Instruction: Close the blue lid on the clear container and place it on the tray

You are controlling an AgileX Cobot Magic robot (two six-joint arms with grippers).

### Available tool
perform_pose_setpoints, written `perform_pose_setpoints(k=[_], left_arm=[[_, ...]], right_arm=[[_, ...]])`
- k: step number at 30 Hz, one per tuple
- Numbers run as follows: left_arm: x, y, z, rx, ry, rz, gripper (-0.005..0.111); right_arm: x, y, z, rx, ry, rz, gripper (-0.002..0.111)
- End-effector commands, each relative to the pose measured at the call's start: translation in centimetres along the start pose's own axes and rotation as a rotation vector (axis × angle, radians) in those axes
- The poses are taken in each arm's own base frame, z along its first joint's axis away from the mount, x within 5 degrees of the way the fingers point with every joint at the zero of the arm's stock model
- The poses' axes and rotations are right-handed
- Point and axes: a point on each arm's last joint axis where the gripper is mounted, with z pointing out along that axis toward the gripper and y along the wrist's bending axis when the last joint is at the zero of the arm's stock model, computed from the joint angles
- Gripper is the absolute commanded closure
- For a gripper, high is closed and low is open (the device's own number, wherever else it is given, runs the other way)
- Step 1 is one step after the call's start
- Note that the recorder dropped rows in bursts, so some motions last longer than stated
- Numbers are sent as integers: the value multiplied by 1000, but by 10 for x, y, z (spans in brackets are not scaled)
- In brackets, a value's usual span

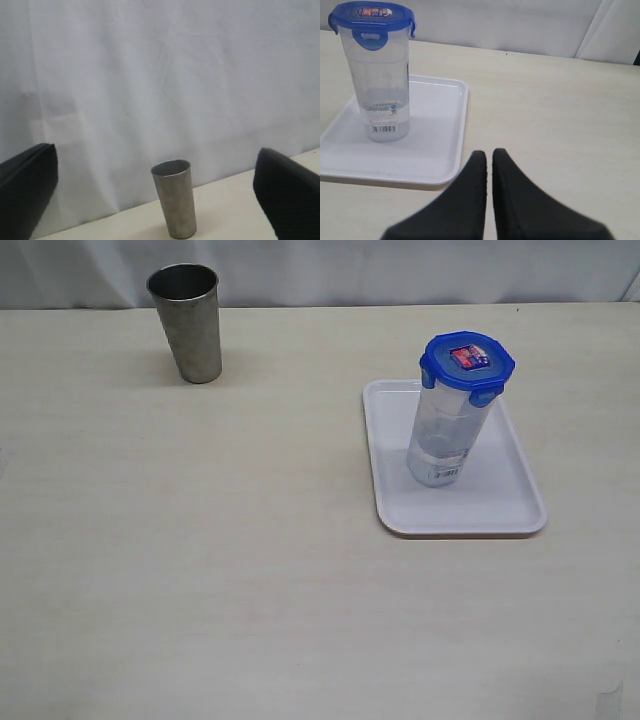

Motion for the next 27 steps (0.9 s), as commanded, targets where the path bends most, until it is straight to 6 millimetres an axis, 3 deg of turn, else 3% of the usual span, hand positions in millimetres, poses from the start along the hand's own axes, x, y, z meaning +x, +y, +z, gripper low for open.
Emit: perform_pose_setpoints(k=[1, 27], left_arm=[[2, 1, -12, -28, 7, -33, 2], [28, 3, -19, -105, 290, -89, 2]], right_arm=[[0, 0, 0, 4, -5, 8, 104], [0, 0, 0, 4, -5, 8, 104]])
